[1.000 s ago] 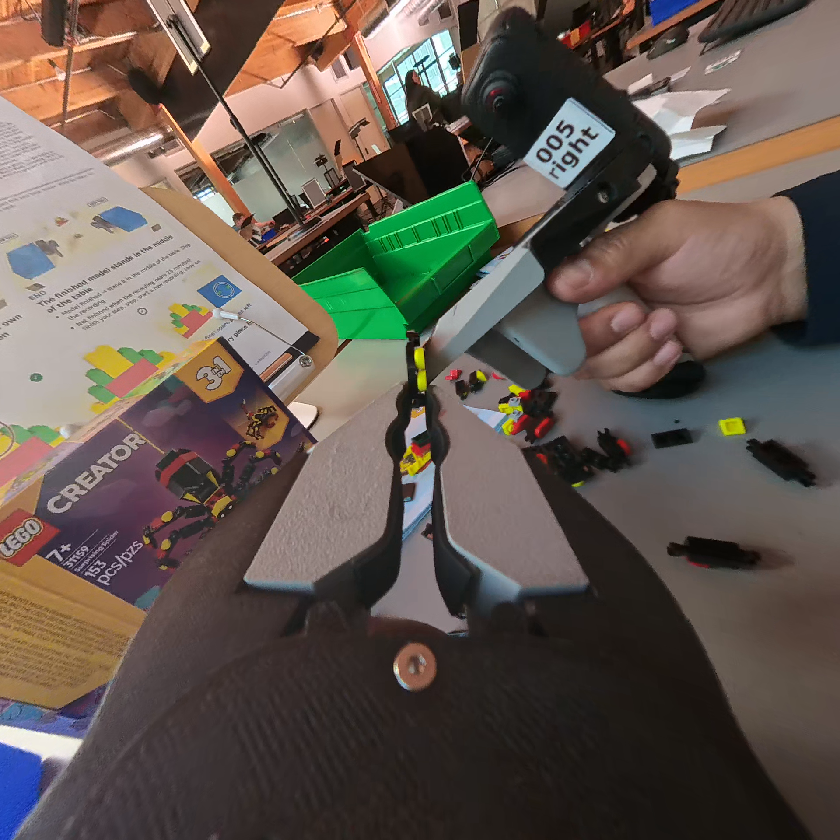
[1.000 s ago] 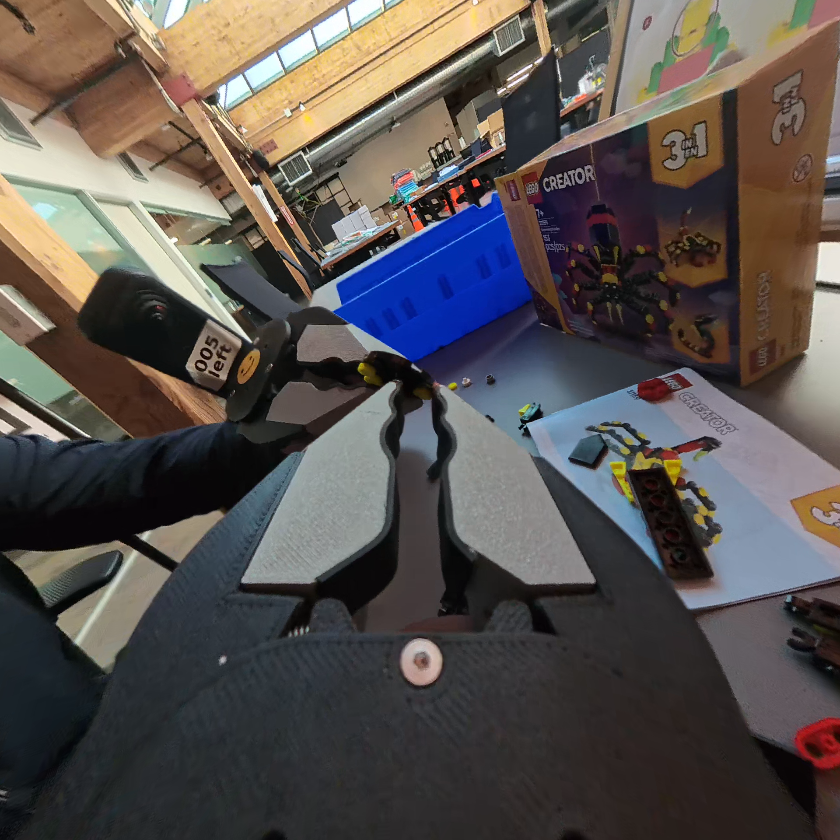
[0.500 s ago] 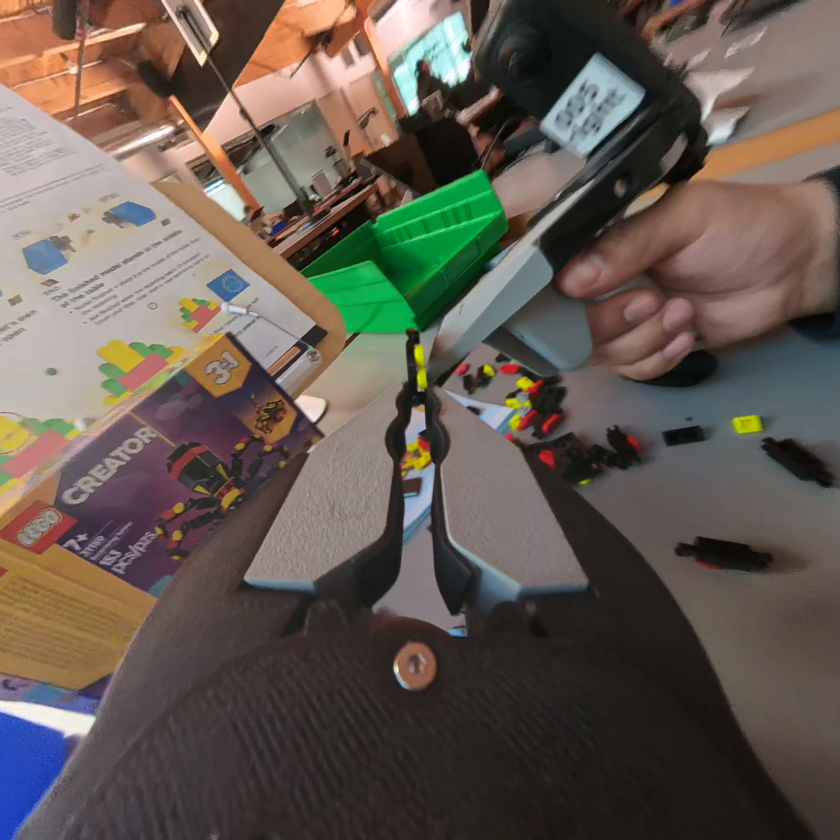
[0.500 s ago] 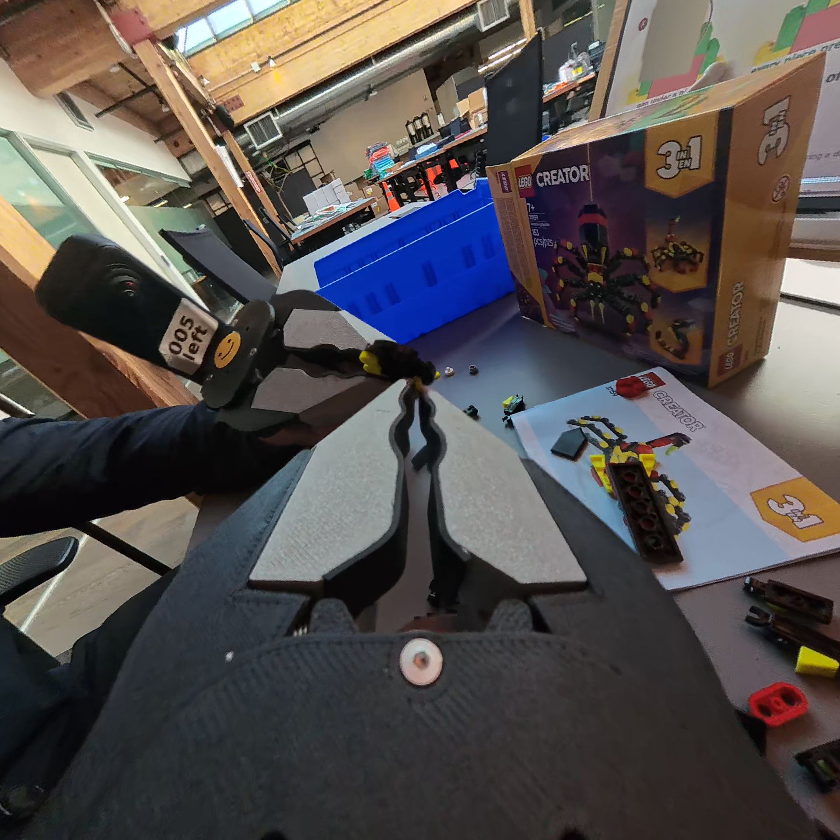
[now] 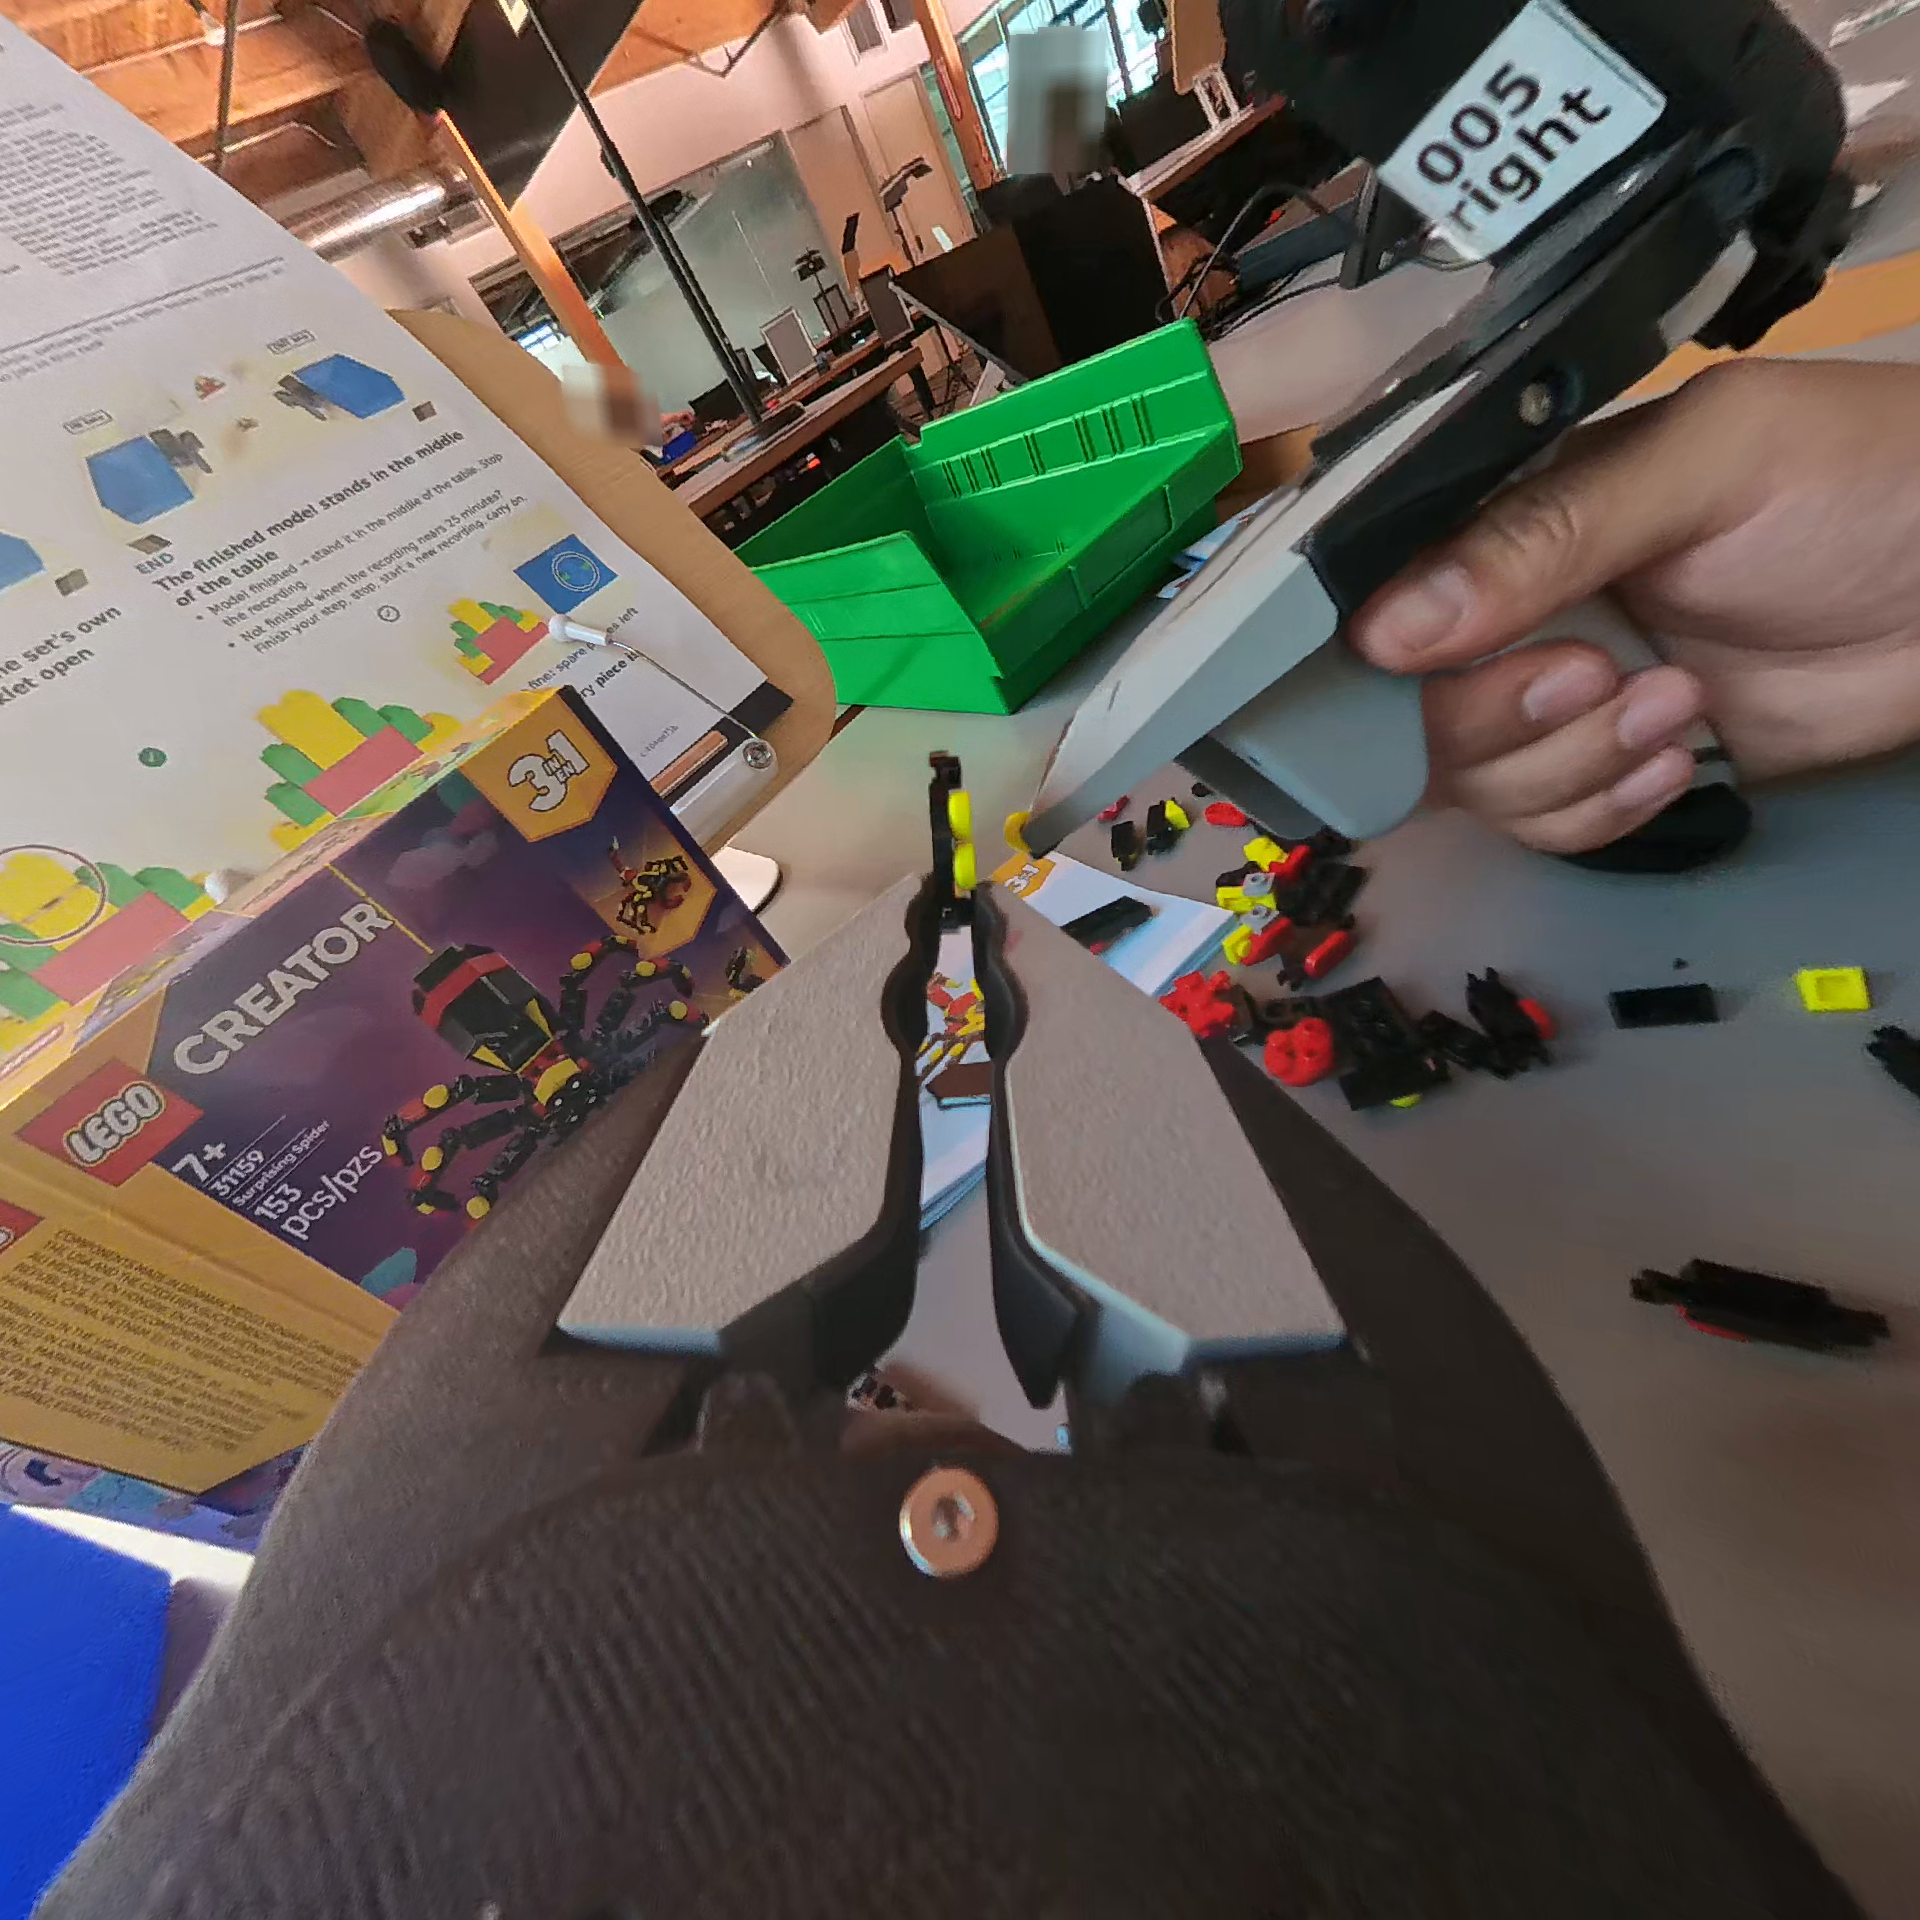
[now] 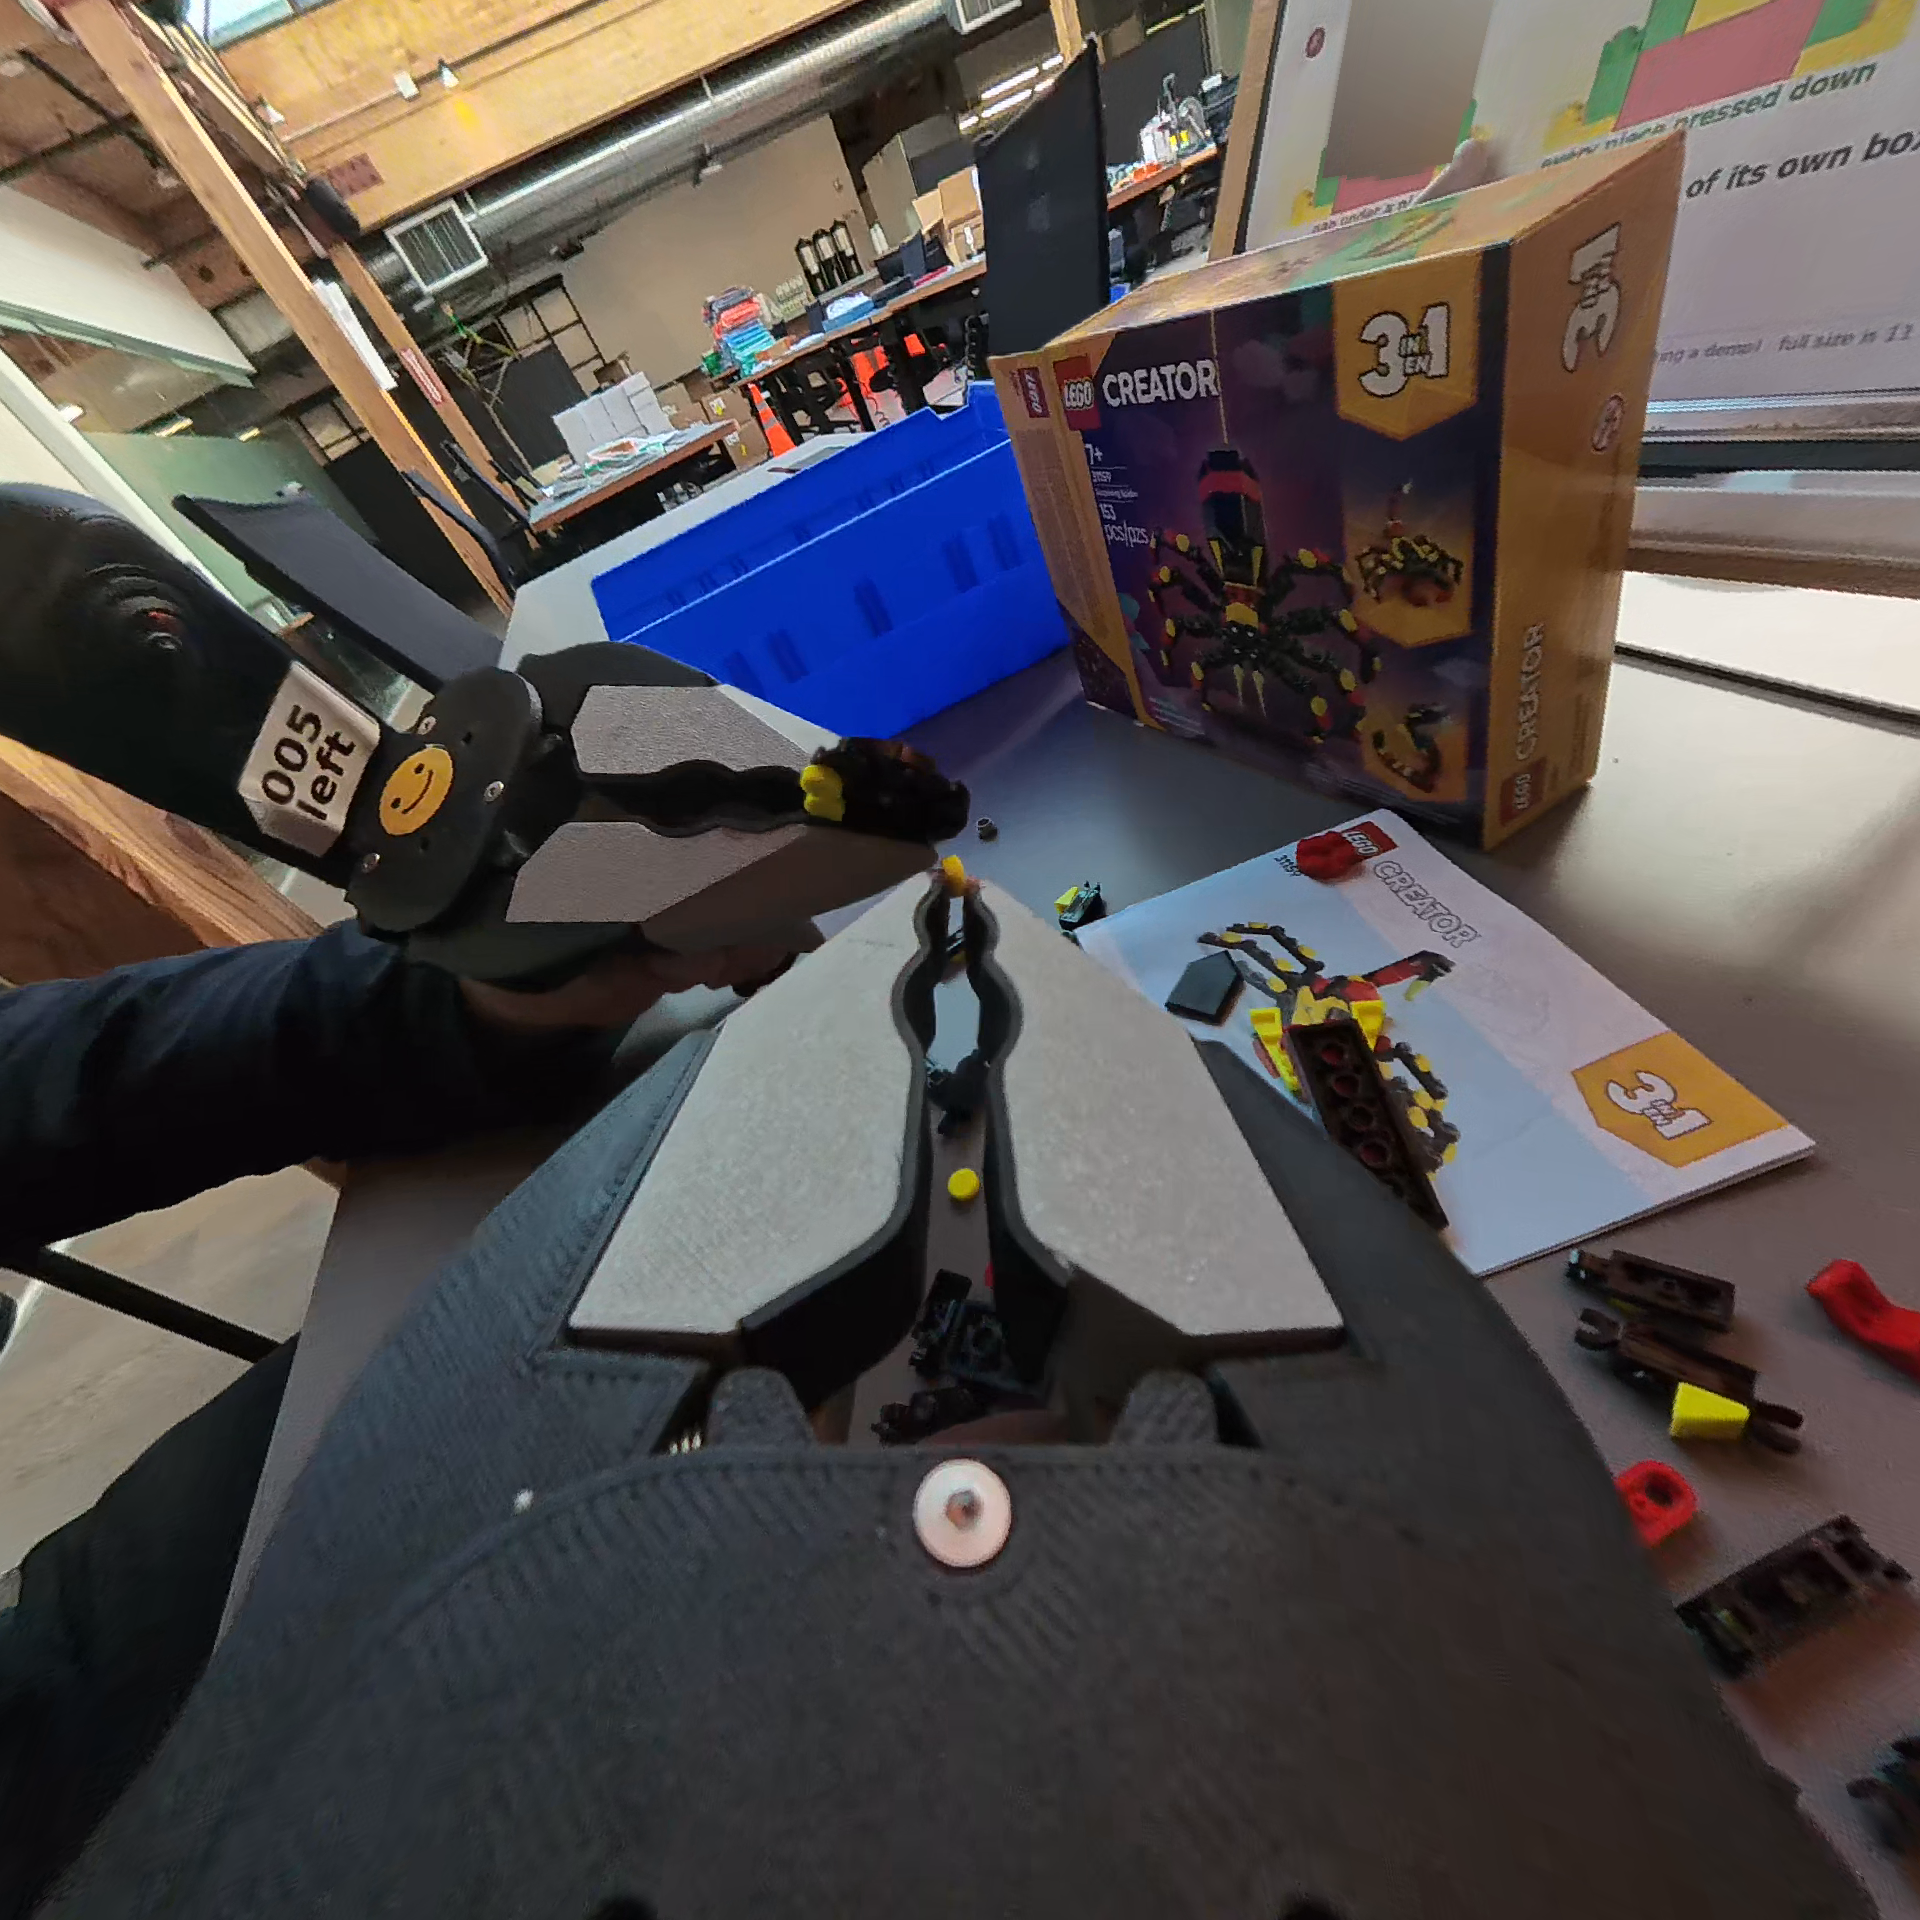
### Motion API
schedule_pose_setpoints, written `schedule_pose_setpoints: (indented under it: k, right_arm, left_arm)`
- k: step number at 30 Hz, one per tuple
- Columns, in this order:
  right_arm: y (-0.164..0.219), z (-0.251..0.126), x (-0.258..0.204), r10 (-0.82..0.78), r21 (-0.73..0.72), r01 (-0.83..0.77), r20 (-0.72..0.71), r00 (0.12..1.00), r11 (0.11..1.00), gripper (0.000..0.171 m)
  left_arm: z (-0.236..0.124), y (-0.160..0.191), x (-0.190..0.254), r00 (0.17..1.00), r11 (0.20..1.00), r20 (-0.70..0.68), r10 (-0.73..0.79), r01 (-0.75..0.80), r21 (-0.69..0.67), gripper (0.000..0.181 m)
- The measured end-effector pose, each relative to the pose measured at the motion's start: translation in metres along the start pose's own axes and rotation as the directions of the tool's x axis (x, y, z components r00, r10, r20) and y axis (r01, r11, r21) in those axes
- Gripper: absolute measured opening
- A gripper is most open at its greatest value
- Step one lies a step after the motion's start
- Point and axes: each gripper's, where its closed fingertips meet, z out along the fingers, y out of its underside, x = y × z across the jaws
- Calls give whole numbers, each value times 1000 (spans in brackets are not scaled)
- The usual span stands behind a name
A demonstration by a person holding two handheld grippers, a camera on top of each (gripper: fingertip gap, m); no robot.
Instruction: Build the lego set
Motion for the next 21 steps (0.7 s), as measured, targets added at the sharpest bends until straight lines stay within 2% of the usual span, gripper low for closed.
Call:
schedule_pose_setpoints:
  k: [3, 6, 7, 10, 13, 18, 20, 21]
  right_arm:
    - [7, -1, -18, -55, -60, 60, 92, 994, 996, 0]
    - [31, -2, -27, -155, -219, 179, 122, 980, 959, 5]
    - [42, -1, -23, -214, -279, 234, 100, 972, 931, 10]
    - [69, -1, -9, -385, -428, 371, 57, 921, 824, 12]
    - [94, -6, 4, -450, -566, 403, 63, 891, 719, 17]
    - [84, -12, 2, -471, -518, 430, 57, 880, 740, 22]
    - [96, -12, 2, -483, -570, 441, 87, 871, 693, 25]
    - [93, -10, -1, -490, -549, 452, 87, 868, 703, 23]
  left_arm:
    - [0, 3, -5, 1000, 1000, 21, -5, 5, -14, 2]
    - [-3, 8, -19, 997, 999, 71, -40, 42, -28, 3]
    - [-4, 11, -23, 995, 998, 86, -53, 56, -33, 3]
    - [-4, 19, -26, 995, 996, 74, -68, 72, -50, 3]
    - [-3, 20, -23, 998, 998, 58, -19, 22, -60, 3]
    - [-1, 22, -24, 998, 997, 58, -20, 24, -69, 2]
    - [-1, 22, -27, 997, 996, 61, -57, 61, -67, 3]
    - [-2, 22, -29, 996, 995, 61, -70, 74, -65, 3]
